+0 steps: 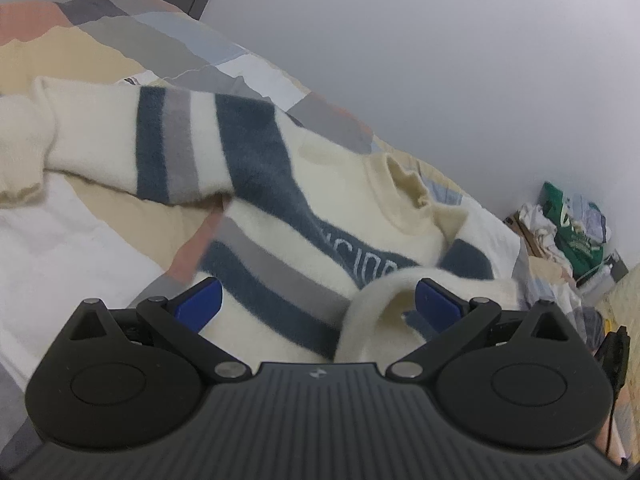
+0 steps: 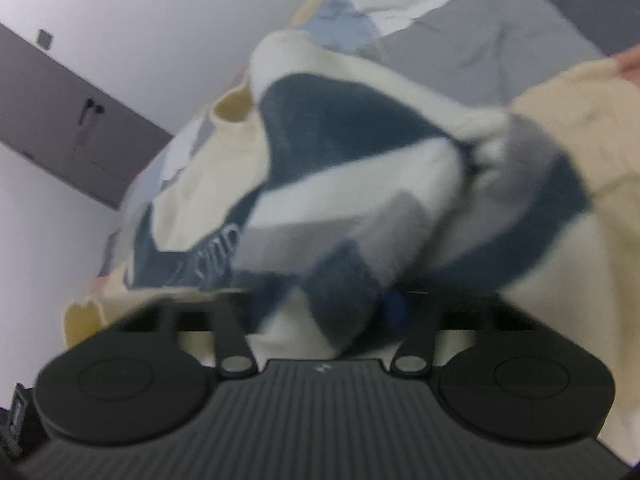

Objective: Fold large clothes

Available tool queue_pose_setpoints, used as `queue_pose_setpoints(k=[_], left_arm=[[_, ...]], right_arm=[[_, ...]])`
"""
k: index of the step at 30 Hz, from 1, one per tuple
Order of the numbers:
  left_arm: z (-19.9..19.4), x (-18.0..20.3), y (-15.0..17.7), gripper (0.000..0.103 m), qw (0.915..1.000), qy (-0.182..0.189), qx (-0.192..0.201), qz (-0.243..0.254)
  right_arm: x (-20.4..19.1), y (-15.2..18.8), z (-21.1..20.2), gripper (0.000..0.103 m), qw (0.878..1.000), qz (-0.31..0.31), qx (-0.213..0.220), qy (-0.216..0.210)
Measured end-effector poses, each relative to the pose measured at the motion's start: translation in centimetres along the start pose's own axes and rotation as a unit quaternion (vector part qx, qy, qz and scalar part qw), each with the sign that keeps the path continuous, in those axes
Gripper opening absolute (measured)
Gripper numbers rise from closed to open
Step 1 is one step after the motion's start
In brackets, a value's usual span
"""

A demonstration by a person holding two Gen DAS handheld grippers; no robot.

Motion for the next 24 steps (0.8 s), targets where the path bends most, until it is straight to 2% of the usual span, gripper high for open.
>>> queue_pose_setpoints(k=[1,2,4,6,7,10,12,14,16,18,20,24], left_arm=[[0.0,-0.1,-0.1,0.103,1.0,0.002,0.002,-0.006],[0.1,-0.3,-0.3,0.103,0.9999,0.004,0.004,-0.013],[0.0,-0.5,-0.5,0.103,0.9996,0.008,0.008,-0.027],[0.0,-0.7,-0.7,0.103,0.9991,0.014,0.011,-0.039],[0.1,-0.6,-0.8,0.103,0.9989,0.018,0.011,-0.041],[0.3,-0.4,-0.7,0.103,0.999,0.02,0.009,-0.039],[0.6,-0.1,-0.3,0.103,0.9992,0.02,0.001,-0.033],[0.8,0.3,0.1,0.103,0.9996,0.019,-0.006,-0.021],[1.0,0.6,0.6,0.103,0.9998,0.017,-0.009,-0.005],[1.2,1.0,1.0,0.103,0.9997,0.018,-0.011,0.011],[1.5,1.4,1.6,0.103,0.9994,0.02,-0.015,0.025],[2.3,1.7,2.3,0.103,0.999,0.024,-0.023,0.031]], right_arm=[[-0.2,-0.4,0.0,0.02,1.0,-0.016,0.008,0.01],[-0.6,-1.0,-0.2,0.017,0.999,-0.029,0.023,0.004],[-1.1,-2.7,-1.3,0.016,0.997,-0.04,0.064,-0.012],[-0.9,-4.3,-2.8,0.016,0.993,-0.05,0.109,-0.008],[-0.4,-5.2,-3.7,0.016,0.989,-0.06,0.134,0.005],[2.4,-7.1,-5.2,0.016,0.976,-0.087,0.18,0.082],[5.3,-7.5,-5.3,0.017,0.977,-0.04,0.182,0.106],[8.0,-7.0,-4.7,0.018,0.981,0.018,0.157,0.111],[9.3,-6.2,-4.1,0.021,0.983,0.048,0.138,0.11],[9.1,-5.9,-4.3,0.026,0.982,0.058,0.142,0.107],[8.5,-5.6,-4.6,0.04,0.983,0.062,0.141,0.101],[6.6,-4.6,-6.0,0.04,0.986,0.052,0.136,0.078]])
Point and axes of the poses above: each gripper's, at about its wrist camera, not at the fingertips, and z roughly the way its jaws point, x to its right, y to its underside, the point moved 10 cm from there along z, roughly the way its jaws point, and after that the axes turned 5 degrees about -y, right-handed, at the moved point
